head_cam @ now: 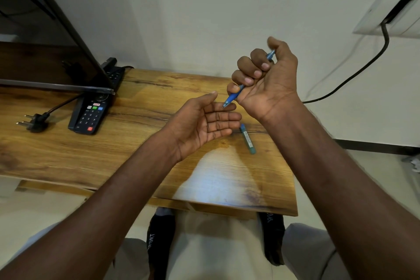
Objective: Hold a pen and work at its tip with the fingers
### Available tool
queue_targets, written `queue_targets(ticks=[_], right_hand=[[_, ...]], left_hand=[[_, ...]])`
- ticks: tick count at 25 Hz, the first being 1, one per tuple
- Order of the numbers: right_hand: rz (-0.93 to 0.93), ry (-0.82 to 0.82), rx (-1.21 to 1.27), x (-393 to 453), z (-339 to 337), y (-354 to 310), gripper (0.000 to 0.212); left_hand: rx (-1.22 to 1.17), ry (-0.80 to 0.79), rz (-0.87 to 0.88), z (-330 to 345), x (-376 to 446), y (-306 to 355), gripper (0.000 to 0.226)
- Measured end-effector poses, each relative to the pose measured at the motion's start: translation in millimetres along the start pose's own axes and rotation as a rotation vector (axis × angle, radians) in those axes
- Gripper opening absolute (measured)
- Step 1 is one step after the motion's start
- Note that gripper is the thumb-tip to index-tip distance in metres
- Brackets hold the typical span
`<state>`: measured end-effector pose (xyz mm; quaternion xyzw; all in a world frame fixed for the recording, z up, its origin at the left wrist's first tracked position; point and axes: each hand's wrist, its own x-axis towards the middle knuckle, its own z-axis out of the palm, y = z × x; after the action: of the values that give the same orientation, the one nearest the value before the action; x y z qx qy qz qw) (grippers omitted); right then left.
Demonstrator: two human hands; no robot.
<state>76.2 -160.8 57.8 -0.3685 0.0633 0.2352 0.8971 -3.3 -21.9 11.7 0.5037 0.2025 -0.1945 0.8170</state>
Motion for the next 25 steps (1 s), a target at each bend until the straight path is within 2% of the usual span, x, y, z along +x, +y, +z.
queue_targets(ticks=[3, 7, 11, 14, 19, 22, 25], right_hand=[[-0.02, 0.016, 0.01, -0.5, -0.3, 0.1, 0.05], [0.009, 0.032, 0.016, -3.4, -0.1, -0.1, 0.06], [0.0, 0.092, -0.016, -3.5, 3.1, -0.5, 0.05], [0.003, 0.069, 0.028, -4.3, 1.0, 0.2, 0.057], [-0.111, 0.091, -0.04, -6.5, 6.3, -2.1, 0.051], [-0.116, 0.062, -0.059, -8.0, 6.5, -0.3, 0.057], [-0.13, 0.078, -0.067, -9.1, 7.0, -1.5, 0.051]], left_hand=[[-0.002, 0.001, -0.002, 0.2, -0.3, 0.5, 0.048], [-0.001, 0.014, 0.001, 2.6, -1.7, 0.3, 0.047], [-0.009, 0.013, -0.002, 2.1, -2.5, 0.7, 0.05], [-0.005, 0.007, -0.009, 1.7, -1.5, -0.2, 0.055], [0.006, 0.006, -0.006, 1.9, -1.3, -0.6, 0.055], [0.014, 0.005, -0.005, 1.6, -1.3, -0.7, 0.055], [0.011, 0.01, -0.001, 2.0, -1.6, -0.4, 0.055]])
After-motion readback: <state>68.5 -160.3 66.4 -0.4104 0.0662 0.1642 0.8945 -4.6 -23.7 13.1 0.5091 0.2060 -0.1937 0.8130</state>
